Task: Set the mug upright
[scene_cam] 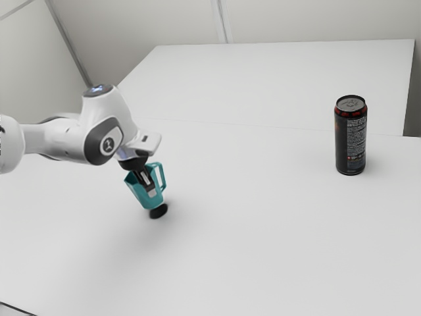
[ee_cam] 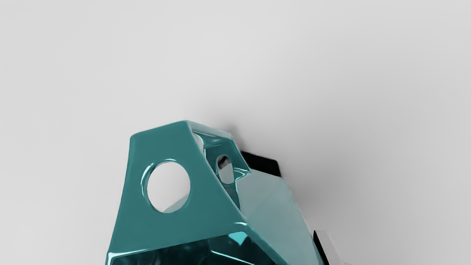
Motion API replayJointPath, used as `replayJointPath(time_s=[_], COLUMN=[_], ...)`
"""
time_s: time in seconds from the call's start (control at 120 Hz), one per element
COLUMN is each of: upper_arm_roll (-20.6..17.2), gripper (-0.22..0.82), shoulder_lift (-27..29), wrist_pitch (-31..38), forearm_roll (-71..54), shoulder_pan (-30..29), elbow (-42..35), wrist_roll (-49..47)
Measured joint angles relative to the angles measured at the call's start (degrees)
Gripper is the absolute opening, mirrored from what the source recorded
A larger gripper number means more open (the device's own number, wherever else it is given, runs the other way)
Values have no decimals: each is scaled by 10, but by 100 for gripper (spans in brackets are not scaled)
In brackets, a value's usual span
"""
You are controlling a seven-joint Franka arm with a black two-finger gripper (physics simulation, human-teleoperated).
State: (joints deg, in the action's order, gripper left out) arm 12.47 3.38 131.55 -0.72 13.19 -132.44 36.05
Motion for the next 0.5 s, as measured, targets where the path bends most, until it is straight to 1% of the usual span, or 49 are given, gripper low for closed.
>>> replayJointPath(time_s=[0.5], upper_arm_roll=[-3], gripper=[-18], shoulder_lift=[-29], wrist_pitch=[34], forearm_roll=[-9], shoulder_pan=[6], elbow=[-6], wrist_roll=[-35])
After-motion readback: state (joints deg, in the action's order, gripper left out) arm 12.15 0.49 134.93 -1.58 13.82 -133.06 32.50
